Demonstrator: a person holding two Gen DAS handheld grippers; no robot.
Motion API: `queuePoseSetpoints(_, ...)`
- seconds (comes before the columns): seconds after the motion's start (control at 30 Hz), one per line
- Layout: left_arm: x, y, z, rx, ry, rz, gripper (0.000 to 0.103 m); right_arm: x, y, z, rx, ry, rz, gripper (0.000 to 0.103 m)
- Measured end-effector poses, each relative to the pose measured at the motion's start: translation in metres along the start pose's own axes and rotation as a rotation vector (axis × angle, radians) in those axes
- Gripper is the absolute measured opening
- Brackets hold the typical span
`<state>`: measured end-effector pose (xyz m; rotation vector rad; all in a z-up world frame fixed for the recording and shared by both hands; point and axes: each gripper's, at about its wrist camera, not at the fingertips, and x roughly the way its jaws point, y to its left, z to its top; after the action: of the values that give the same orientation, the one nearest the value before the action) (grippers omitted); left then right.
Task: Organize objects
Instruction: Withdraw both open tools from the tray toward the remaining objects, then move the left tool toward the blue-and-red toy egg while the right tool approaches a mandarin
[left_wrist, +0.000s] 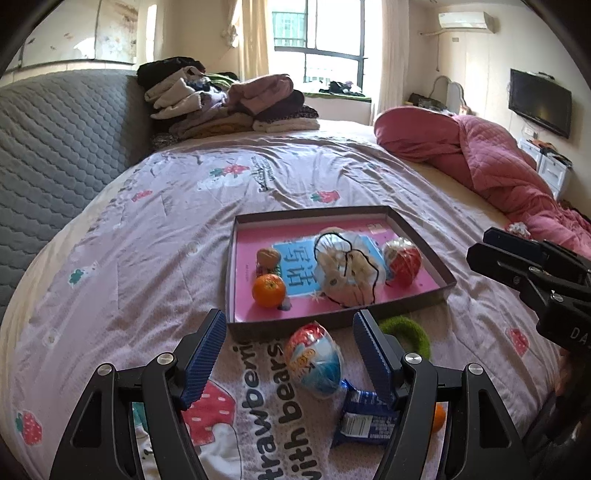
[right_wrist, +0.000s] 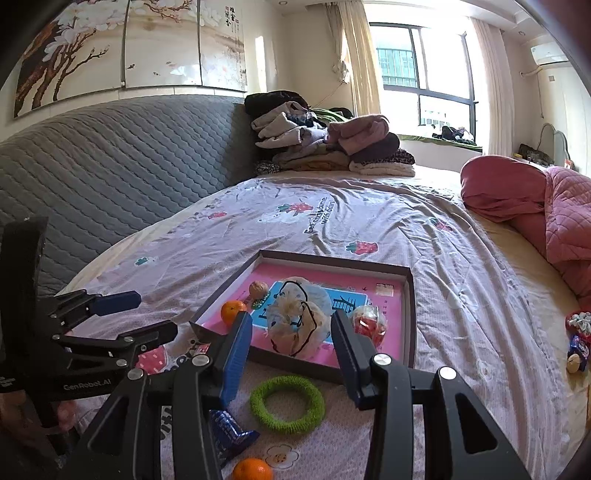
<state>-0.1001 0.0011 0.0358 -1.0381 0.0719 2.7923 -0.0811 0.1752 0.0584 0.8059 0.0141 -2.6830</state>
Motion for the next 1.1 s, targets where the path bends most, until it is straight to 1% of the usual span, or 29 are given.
queuePoseSetpoints(0.07,0.000,-0.002,-0.002,0.009,0.001,0.008,0.073,-0.001,0.000,-0.004,-0.002,0.004,0.003,0.044)
queuePoseSetpoints(0.2,0.003,-0.004,-0.006,0.007,0.013,0.002,0.073,-0.003,0.002,-0.011,-0.007,0.014,0.007,0.044)
queuePoseSetpoints(0.83,0.012,-0.018,-0.032,0.059,0.070,-0.001,0.073,-0.002,0.007,-0.033,-0.029,0.068,0.017,0.044)
queuePoseSetpoints(1.1,0.015,-0.017,-0.040,0.058,0.094,0.003,0.073,-0.005,0.012,-0.043,-0.040,0.083,0.025,0.044)
